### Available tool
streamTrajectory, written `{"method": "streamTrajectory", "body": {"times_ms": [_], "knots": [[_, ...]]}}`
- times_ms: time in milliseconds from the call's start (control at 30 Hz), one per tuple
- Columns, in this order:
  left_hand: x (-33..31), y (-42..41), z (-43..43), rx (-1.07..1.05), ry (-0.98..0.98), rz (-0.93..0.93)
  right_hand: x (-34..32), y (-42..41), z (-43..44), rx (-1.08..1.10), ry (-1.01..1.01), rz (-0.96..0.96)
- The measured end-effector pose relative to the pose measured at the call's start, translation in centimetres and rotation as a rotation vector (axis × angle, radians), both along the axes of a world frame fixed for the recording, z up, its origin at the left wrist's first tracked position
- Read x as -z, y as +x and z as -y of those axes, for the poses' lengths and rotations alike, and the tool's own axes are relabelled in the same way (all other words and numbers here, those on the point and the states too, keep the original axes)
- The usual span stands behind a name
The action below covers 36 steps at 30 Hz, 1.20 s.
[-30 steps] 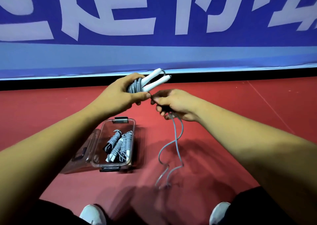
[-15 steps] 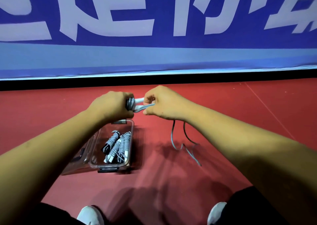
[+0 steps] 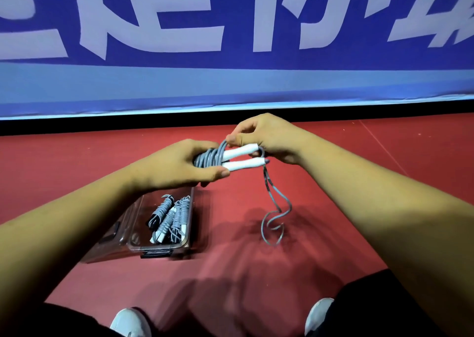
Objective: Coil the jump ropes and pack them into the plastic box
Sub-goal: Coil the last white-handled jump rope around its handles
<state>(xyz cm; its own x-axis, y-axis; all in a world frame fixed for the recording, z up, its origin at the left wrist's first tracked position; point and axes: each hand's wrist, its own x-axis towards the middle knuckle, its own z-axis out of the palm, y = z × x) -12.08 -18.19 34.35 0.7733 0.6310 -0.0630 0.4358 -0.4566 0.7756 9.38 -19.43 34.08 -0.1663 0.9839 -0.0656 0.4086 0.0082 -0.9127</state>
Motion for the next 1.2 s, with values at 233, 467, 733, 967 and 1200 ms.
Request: {"method": "streamTrajectory", "body": {"times_ms": [233, 467, 733, 967, 1200], "knots": [[-0.7, 0.4, -0.1, -0.215, -0.119, 0.299, 3.1, 0.0, 0.0, -0.031, -0.304, -0.281], [0.0, -1.1, -3.1, -0.505, -0.018, 0.252, 2.6, -1.7, 1.0, -0.037, -0.12, 0.266], [2.1, -2.2, -4.5, -0.422, 0.312, -0.248, -0.7, -4.1, 2.2, -0.215, 0.267, 0.68], [1.3, -0.2, -2.1, -0.178, 0.566, -0.545, -0.9, -3.0, 1.0, -0.077, 0.384, 0.541], [-0.2, 0.9, -1.1, -0.067, 0.455, -0.426, -0.5, -1.4, 0.0, 0.046, 0.329, 0.395]]}}
